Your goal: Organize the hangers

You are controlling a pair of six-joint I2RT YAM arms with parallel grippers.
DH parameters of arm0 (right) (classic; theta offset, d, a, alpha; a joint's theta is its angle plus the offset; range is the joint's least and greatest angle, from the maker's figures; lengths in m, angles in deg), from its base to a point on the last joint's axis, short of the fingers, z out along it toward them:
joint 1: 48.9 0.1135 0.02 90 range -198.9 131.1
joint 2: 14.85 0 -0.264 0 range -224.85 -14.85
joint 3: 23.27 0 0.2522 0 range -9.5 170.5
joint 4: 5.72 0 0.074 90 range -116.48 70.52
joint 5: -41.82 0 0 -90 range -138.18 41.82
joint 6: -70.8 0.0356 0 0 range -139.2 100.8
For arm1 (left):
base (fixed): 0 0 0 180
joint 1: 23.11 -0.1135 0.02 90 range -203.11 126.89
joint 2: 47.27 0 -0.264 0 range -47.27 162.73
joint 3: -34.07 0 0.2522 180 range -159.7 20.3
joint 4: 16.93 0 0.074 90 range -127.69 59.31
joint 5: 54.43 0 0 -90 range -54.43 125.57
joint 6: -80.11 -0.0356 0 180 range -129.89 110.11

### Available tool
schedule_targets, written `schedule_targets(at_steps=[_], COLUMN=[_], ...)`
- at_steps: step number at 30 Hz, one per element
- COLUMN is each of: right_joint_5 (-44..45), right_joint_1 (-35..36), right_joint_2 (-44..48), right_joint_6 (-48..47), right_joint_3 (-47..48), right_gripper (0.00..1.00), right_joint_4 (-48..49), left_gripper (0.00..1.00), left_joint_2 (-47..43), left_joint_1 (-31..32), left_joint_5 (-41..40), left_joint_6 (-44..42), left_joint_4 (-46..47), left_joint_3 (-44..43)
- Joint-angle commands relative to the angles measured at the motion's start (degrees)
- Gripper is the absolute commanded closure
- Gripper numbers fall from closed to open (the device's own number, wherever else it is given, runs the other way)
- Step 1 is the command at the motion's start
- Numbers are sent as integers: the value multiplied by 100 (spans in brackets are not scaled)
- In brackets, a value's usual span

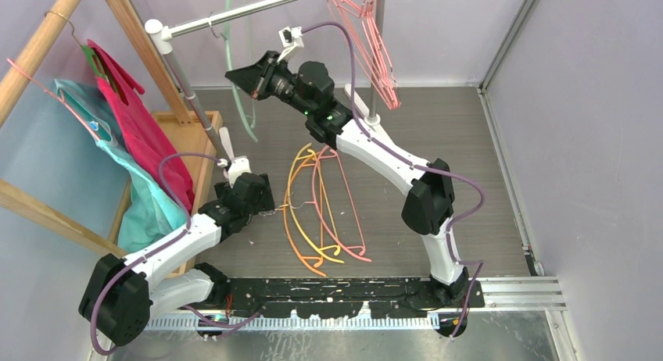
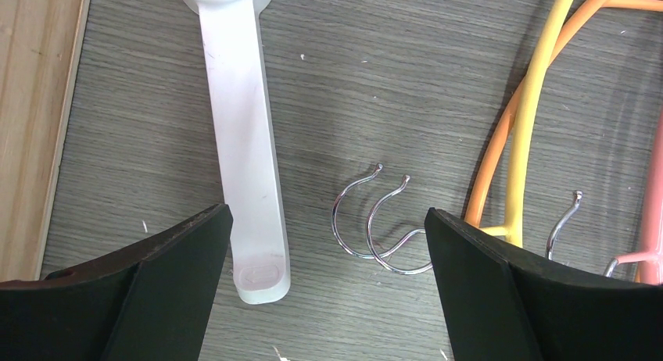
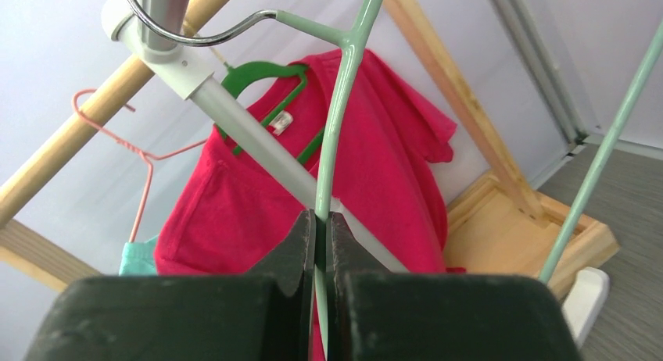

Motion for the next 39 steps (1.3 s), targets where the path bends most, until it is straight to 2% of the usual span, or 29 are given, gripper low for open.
schedule_targets(at_steps=[1,8,12,16,25,32,39], right_joint_5=[-330,-374,-374,19,1020,1706,2449], right_joint_1=[235,307,305,307,325,354,633], right_joint_2=[-145,-152,115,698,2152,3390,3943], right_joint_6=[-212,-233,-401,-758,-1601,-2120,-2427], right_joint_3=[472,165,-183,-942,-2790,-4814,-6204], right_gripper=[99,98,82,57,31,26,26], right_joint_4=[-77,-133,-148,-86,-124,-462,-1245], left_gripper=[2,2,2,2,2,2,2], left_joint_2=[-119,-129,-113,-108,-118,-162,-62], left_joint_1=[-33,-33,-33,-33,-33,-33,-33], left_joint_5=[-99,-89,-94,-98,-50,41,95], left_joint_6=[10,19,10,1,-44,-106,-89], left_joint_4=[130,102,97,44,64,140,159], left_joint_3=[-114,-123,-138,-192,-152,-108,-171])
